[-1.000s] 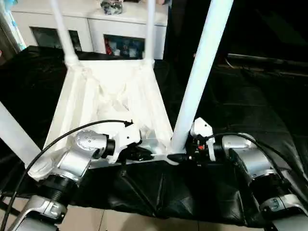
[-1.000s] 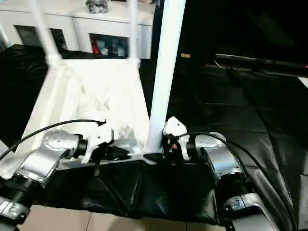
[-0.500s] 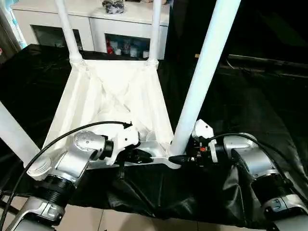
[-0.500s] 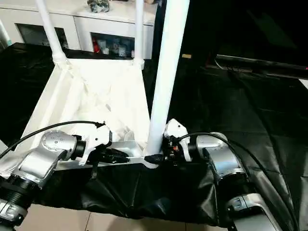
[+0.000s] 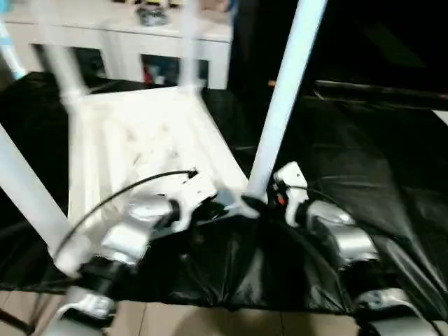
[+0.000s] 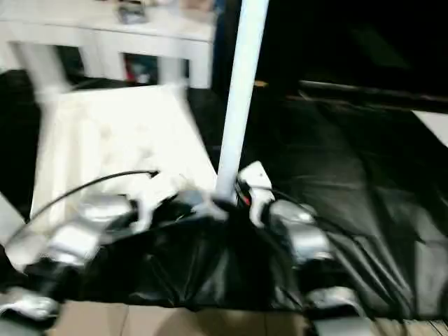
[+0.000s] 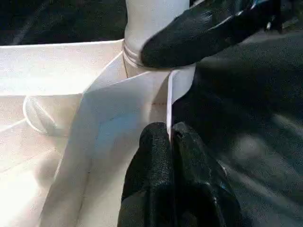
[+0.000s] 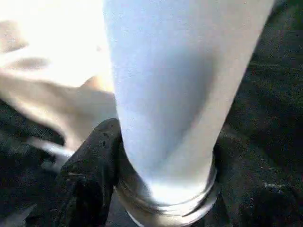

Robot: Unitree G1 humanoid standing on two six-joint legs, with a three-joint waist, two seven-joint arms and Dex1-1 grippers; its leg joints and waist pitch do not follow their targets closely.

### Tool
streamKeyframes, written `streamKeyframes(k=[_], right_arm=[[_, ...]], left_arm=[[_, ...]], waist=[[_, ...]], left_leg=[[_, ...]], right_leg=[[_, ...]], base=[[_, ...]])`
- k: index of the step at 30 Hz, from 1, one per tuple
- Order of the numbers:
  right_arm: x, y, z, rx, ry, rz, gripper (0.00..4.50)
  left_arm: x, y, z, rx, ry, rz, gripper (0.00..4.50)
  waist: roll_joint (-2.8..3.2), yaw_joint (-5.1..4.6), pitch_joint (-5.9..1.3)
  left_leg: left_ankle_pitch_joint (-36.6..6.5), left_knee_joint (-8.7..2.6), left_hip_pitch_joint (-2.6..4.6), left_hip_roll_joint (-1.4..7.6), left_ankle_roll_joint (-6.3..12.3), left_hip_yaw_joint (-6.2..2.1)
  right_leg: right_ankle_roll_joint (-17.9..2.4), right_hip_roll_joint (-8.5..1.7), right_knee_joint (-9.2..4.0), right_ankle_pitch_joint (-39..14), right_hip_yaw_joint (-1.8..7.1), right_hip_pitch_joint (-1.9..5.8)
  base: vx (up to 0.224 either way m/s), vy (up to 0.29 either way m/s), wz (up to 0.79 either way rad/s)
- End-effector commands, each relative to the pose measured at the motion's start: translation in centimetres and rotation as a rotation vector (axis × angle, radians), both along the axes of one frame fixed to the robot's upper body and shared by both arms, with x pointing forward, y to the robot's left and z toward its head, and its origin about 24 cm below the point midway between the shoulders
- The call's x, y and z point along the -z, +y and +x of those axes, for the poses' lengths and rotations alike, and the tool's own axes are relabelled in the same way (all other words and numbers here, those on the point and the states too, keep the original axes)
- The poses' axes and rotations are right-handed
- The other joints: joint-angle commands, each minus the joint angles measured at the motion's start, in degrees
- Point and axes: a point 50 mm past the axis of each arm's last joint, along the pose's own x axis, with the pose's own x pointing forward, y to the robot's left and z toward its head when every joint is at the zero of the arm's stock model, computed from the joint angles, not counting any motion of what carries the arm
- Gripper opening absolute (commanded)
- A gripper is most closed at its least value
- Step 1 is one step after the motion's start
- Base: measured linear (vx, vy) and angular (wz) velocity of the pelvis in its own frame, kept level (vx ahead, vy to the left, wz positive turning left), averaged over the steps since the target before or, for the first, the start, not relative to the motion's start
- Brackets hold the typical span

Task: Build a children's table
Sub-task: Rotate leg to tighten

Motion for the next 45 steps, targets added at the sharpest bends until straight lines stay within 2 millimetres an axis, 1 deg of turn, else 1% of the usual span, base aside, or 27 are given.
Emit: streamKeyframes(k=[1, 2, 5, 7, 10, 11, 12, 14, 16, 17, 18, 19, 21, 22, 23, 25, 26, 27, 28, 29, 31, 33, 34, 35, 36, 41, 45], right_arm=[[0.1, 5.4, -0.8, -0.115, 0.027, 0.047, 2.63], [-0.3, 6.2, -1.0, -0.154, -0.011, 0.049, 2.63], [-0.5, 6.5, -1.1, -0.172, -0.035, 0.054, 2.63], [-0.7, 6.2, -1.3, -0.199, -0.029, 0.104, 3.16], [-0.6, 5.2, -1.3, -0.212, -0.032, 0.085, 3.38], [-0.5, 4.6, -1.3, -0.221, -0.037, 0.066, 3.57], [-0.5, 4.4, -1.3, -0.225, -0.038, 0.062, 3.57], [-0.6, 3.0, -1.4, -0.284, -0.042, 0.038, 3.64], [-0.7, 2.6, -1.5, -0.314, -0.044, 0.034, 3.64], [-0.9, 1.6, -1.8, -0.408, -0.046, 0.014, 3.64], [-0.9, 1.3, -2.0, -0.444, -0.046, 0.003, 3.64], [-1.0, 1.0, -2.1, -0.477, -0.046, -0.008, 3.64], [-1.1, 0.4, -2.4, -0.541, -0.037, -0.027, 3.64], [-1.1, 0.4, -2.4, -0.541, -0.037, -0.027, 3.64], [-1.2, 0.0, -2.5, -0.587, -0.032, -0.042, 3.64], [-1.4, -0.7, -2.7, -0.649, -0.017, -0.059, 3.64], [-1.5, -0.9, -2.7, -0.670, -0.009, -0.062, 3.39], [-1.6, -1.1, -2.7, -0.689, -0.002, -0.061, 3.39], [-1.8, -1.2, -2.8, -0.708, 0.008, -0.057, 3.32], [-1.9, -1.3, -2.8, -0.724, 0.014, -0.055, 3.29], [-2.1, -1.3, -3.0, -0.756, 0.019, -0.057, 3.08], [-2.1, -1.3, -3.1, -0.787, 0.026, -0.064, 2.93], [-2.0, -1.3, -3.3, -0.809, 0.033, -0.065, 2.86], [-2.0, -1.3, -3.4, -0.822, 0.037, -0.064, 2.79], [-2.0, -1.3, -3.6, -0.836, 0.041, -0.064, 2.79], [-1.8, -1.0, -4.0, -0.866, 0.053, -0.057, 2.66], [-1.3, -0.4, -3.9, -0.797, 0.049, -0.025, 2.65]], left_arm=[[-1.4, -4.8, -0.3, 0.108, -0.043, -0.086, 0.00], [-1.4, -5.0, -0.4, 0.124, -0.049, -0.082, 0.00], [-1.5, -4.9, -0.4, 0.125, -0.050, -0.079, 0.00], [-1.5, -4.3, -0.5, 0.149, -0.051, -0.076, 0.00], [-1.5, -3.6, -0.7, 0.175, -0.049, -0.076, 0.00], [-1.5, -3.3, -0.9, 0.196, -0.050, -0.078, 0.00], [-1.5, -3.2, -1.0, 0.202, -0.049, -0.079, 0.00], [-1.4, -2.4, -1.6, 0.269, -0.033, -0.077, 0.00], [-1.4, -2.2, -1.8, 0.287, -0.029, -0.073, 0.00], [-1.4, -1.5, -2.1, 0.322, -0.012, -0.067, 0.00], [-1.4, -1.2, -2.1, 0.334, -0.005, -0.065, 0.00], [-1.4, -1.0, -2.2, 0.344, 0.002, -0.062, 0.00], [-1.5, -0.6, -2.3, 0.370, 0.012, -0.058, 0.00], [-1.5, -0.6, -2.3, 0.370, 0.012, -0.058, 0.00], [-1.6, -0.3, -2.4, 0.391, 0.022, -0.053, 0.00], [-1.6, 0.2, -2.5, 0.421, 0.043, -0.045, 0.00], [-1.6, 0.5, -2.6, 0.434, 0.053, -0.042, 0.00], [-1.6, 0.7, -2.7, 0.446, 0.065, -0.039, 0.00], [-1.6, 0.9, -2.8, 0.456, 0.071, -0.034, 0.00], [-1.7, 1.1, -2.8, 0.463, 0.076, -0.031, 0.00], [-1.7, 1.4, -3.0, 0.478, 0.090, -0.025, 0.00], [-1.6, 1.6, -3.0, 0.491, 0.105, -0.018, 0.00], [-1.6, 1.8, -3.0, 0.496, 0.112, -0.015, 0.00], [-1.6, 1.8, -3.0, 0.497, 0.115, -0.014, 0.00], [-1.6, 1.8, -3.0, 0.497, 0.120, -0.018, 0.00], [-1.7, 1.9, -2.8, 0.491, 0.121, -0.020, 0.00], [-1.7, 1.8, -2.4, 0.418, 0.075, -0.022, 0.00]], waist=[[0.38, -0.20, -2.96], [0.42, -0.19, -3.02], [0.46, -0.23, -3.14], [0.41, -0.20, -3.07], [0.46, -0.18, -3.10], [0.44, -0.14, -3.14], [0.38, -0.16, -3.19], [0.52, -0.01, -3.36], [0.61, 0.19, -3.53], [0.57, 0.39, -3.76], [0.66, 0.59, -3.88], [0.59, 0.61, -3.86], [0.61, 0.79, -3.94], [0.56, 0.88, -3.90], [0.73, 1.06, -3.81], [0.65, 1.41, -3.60], [0.28, 1.45, -3.55], [0.53, 1.61, -3.41], [0.41, 1.61, -3.31], [0.53, 1.67, -3.26], [0.68, 1.65, -3.27], [0.63, 1.69, -3.38], [0.31, 1.66, -3.39], [0.41, 1.77, -3.48], [0.24, 1.77, -3.48], [0.51, 1.99, -3.65], [0.46, 2.08, -3.51]], left_leg=[[-21.73, -3.74, -0.31, -1.37, 0.53, 0.29], [-22.00, -3.78, -0.19, -1.32, 0.78, 0.23], [-21.43, -4.11, -0.44, -1.03, 1.30, 0.27], [-21.31, -4.18, -0.38, -0.96, 1.66, 0.44], [-20.95, -4.23, -0.52, -0.98, 1.85, 0.50], [-20.69, -4.24, -0.50, -0.93, 1.94, 0.52], [-20.35, -4.23, -0.55, -0.92, 2.00, 0.55], [-18.26, -4.27, -0.73, -0.73, 2.23, 0.62], [-17.31, -4.13, -0.53, -0.63, 2.60, 0.80], [-15.21, -3.98, -0.57, -0.54, 3.16, 1.01], [-14.22, -3.84, -0.50, -0.56, 3.50, 1.09], [-12.60, -3.69, -0.54, -0.58, 4.29, 1.36], [-10.27, -3.63, -0.92, -0.64, 4.95, 1.30], [-9.99, -3.60, -0.95, -0.66, 5.10, 1.36], [-9.85, -3.58, -0.92, -0.63, 4.91, 1.38], [-12.15, -3.64, -0.75, -0.60, 4.37, 1.38], [-12.60, -3.65, -0.72, -0.56, 4.24, 1.43], [-13.74, -3.76, -0.53, -0.48, 3.85, 1.37], [-14.63, -3.82, -0.45, -0.45, 3.45, 1.32], [-15.31, -3.86, -0.39, -0.38, 3.13, 1.27], [-15.85, -3.89, -0.46, -0.37, 2.71, 1.20], [-15.40, -3.90, -0.60, -0.37, 2.50, 1.13], [-15.00, -3.86, -0.68, -0.42, 2.51, 1.15], [-14.38, -3.79, -0.64, -0.43, 2.65, 1.19], [-14.05, -3.78, -0.66, -0.41, 2.75, 1.20], [-11.79, -3.66, -0.83, -0.42, 3.02, 1.23], [-13.20, -3.71, -0.78, -0.45, 2.60, 1.24]], right_leg=[[-2.23, -1.99, -6.26, -35.07, 0.99, 2.03], [-2.27, -2.01, -6.32, -34.58, 0.91, 2.05], [-3.76, -1.90, -5.72, -30.30, 1.30, 2.26], [-4.89, -1.89, -5.51, -28.66, 1.58, 2.14], [-5.39, -1.96, -5.36, -28.00, 1.75, 2.33], [-5.64, -1.99, -5.32, -27.45, 1.82, 2.34], [-5.87, -1.99, -5.20, -26.84, 1.89, 2.42], [-7.36, -2.03, -4.61, -23.04, 2.16, 2.70], [-8.70, -1.98, -4.32, -20.20, 2.31, 2.65], [-10.84, -1.91, -3.69, -15.42, 2.48, 2.88], [-11.46, -1.86, -3.43, -13.54, 2.50, 2.99], [-12.90, -1.70, -3.02, -9.98, 2.69, 2.83], [-13.90, -1.63, -2.45, -7.08, 2.65, 3.22], [-13.91, -1.68, -2.54, -7.21, 2.65, 3.23], [-13.92, -1.81, -2.54, -7.83, 2.73, 3.19], [-12.97, -1.83, -2.94, -11.95, 2.66, 3.12], [-12.61, -1.83, -3.06, -13.03, 2.67, 3.07], [-12.06, -1.89, -3.27, -15.27, 2.68, 2.87], [-11.53, -1.86, -3.41, -17.07, 2.64, 2.80], [-11.19, -1.83, -3.46, -18.15, 2.65, 2.71], [-10.84, -1.83, -3.52, -18.72, 2.66, 2.73], [-10.68, -1.82, -3.38, -18.13, 2.65, 2.86], [-10.71, -1.82, -3.34, -17.76, 2.66, 2.89], [-10.89, -1.87, -3.25, -17.20, 2.71, 2.88], [-10.99, -1.85, -3.22, -16.87, 2.71, 2.90], [-12.07, -1.82, -2.72, -13.25, 2.72, 3.08], [-11.44, -1.85, -3.00, -15.57, 2.69, 3.03]], base=[[0.000, 0.000, 0.00], [0.000, 0.000, 0.00], [0.000, 0.000, 0.00], [0.000, 0.000, 0.00], [0.000, 0.000, 0.00], [0.000, 0.000, 0.00], [0.000, 0.000, 0.00], [0.000, 0.000, 0.00], [0.000, 0.000, 0.00], [0.053, -0.013, 0.07], [0.061, -0.015, 0.08], [0.061, -0.015, 0.08], [0.000, 0.000, 0.00], [0.000, 0.000, 0.00], [0.000, 0.000, 0.00], [0.000, 0.000, 0.00], [0.000, 0.000, 0.00], [0.000, 0.000, 0.00], [0.000, 0.000, 0.00], [0.000, 0.000, 0.00], [0.000, 0.000, 0.00], [0.000, 0.000, 0.00], [0.000, 0.000, 0.00], [0.000, 0.000, 0.00], [0.000, 0.000, 0.00], [0.000, 0.000, 0.00], [0.000, 0.000, 0.00]])
